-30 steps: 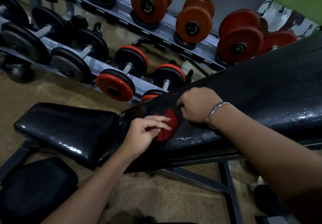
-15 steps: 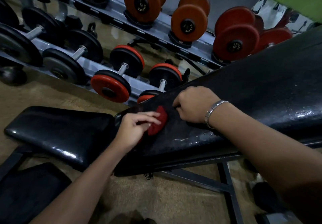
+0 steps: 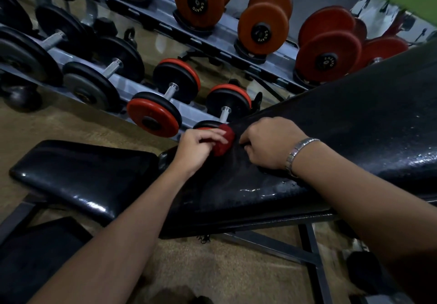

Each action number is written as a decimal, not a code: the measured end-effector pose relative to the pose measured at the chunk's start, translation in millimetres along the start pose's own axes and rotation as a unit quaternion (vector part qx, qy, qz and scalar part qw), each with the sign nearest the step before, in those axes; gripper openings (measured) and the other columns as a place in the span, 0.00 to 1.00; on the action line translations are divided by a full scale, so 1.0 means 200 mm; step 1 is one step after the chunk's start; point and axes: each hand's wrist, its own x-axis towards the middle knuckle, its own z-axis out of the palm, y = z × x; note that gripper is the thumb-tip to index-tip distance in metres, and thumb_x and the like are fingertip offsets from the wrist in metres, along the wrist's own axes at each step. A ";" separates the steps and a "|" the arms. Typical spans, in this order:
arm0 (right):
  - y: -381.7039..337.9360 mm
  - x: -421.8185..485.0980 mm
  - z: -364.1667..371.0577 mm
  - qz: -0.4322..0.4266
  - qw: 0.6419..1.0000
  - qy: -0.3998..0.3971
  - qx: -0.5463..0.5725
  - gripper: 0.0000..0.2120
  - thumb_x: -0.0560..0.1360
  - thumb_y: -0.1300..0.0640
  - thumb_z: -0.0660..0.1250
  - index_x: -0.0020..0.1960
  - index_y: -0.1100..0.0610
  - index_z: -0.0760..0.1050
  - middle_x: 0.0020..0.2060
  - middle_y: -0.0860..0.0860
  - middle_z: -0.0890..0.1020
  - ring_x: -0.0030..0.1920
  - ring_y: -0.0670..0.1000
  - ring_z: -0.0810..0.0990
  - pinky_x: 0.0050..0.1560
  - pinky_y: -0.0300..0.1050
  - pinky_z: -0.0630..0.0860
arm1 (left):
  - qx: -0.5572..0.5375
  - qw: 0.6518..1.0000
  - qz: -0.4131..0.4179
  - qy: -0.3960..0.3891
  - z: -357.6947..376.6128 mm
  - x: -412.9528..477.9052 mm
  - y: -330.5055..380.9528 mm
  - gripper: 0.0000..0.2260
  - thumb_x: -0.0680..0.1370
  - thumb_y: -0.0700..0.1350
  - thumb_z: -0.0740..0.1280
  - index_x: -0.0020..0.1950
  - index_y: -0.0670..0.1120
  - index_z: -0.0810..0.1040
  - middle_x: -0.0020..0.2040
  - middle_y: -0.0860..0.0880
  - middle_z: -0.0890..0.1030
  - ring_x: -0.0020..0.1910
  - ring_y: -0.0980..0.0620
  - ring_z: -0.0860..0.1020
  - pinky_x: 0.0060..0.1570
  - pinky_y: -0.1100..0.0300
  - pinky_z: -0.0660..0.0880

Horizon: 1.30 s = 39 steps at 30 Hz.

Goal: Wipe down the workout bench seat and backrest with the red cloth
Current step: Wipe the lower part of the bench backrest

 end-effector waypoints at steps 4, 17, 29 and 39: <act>0.01 -0.02 0.00 -0.008 1.000 -0.004 -0.002 0.14 0.77 0.48 0.59 0.57 0.44 0.80 0.52 0.48 0.83 0.53 0.54 0.80 0.45 0.46 0.72 | -0.030 0.999 -0.006 -0.018 -0.02 -0.05 -0.03 0.22 0.68 0.20 0.61 0.39 0.43 0.87 0.52 0.49 0.86 0.58 0.54 0.82 0.59 0.62 0.76; 0.00 0.00 -0.01 -0.004 1.000 0.009 -0.007 0.14 0.75 0.48 0.60 0.56 0.43 0.81 0.52 0.49 0.83 0.54 0.54 0.80 0.49 0.46 0.71 | -0.038 0.999 -0.030 0.008 0.02 0.12 -0.05 0.23 0.69 0.21 0.60 0.37 0.45 0.86 0.52 0.47 0.86 0.60 0.47 0.82 0.67 0.49 0.76; 0.02 -0.02 0.00 -0.007 1.000 -0.004 0.018 0.14 0.76 0.47 0.59 0.55 0.44 0.80 0.52 0.48 0.83 0.55 0.55 0.79 0.51 0.48 0.76 | -0.028 0.999 -0.046 -0.006 0.06 0.24 -0.01 0.21 0.68 0.20 0.57 0.42 0.39 0.85 0.55 0.43 0.84 0.61 0.49 0.80 0.55 0.69 0.75; 0.18 -0.07 -0.13 0.057 0.997 0.010 0.050 0.13 0.73 0.53 0.59 0.52 0.46 0.80 0.52 0.49 0.82 0.52 0.57 0.81 0.50 0.52 0.80 | 0.036 0.999 -0.034 0.002 0.08 0.31 -0.03 0.15 0.74 0.32 0.70 0.53 0.49 0.86 0.55 0.48 0.85 0.58 0.49 0.82 0.63 0.57 0.76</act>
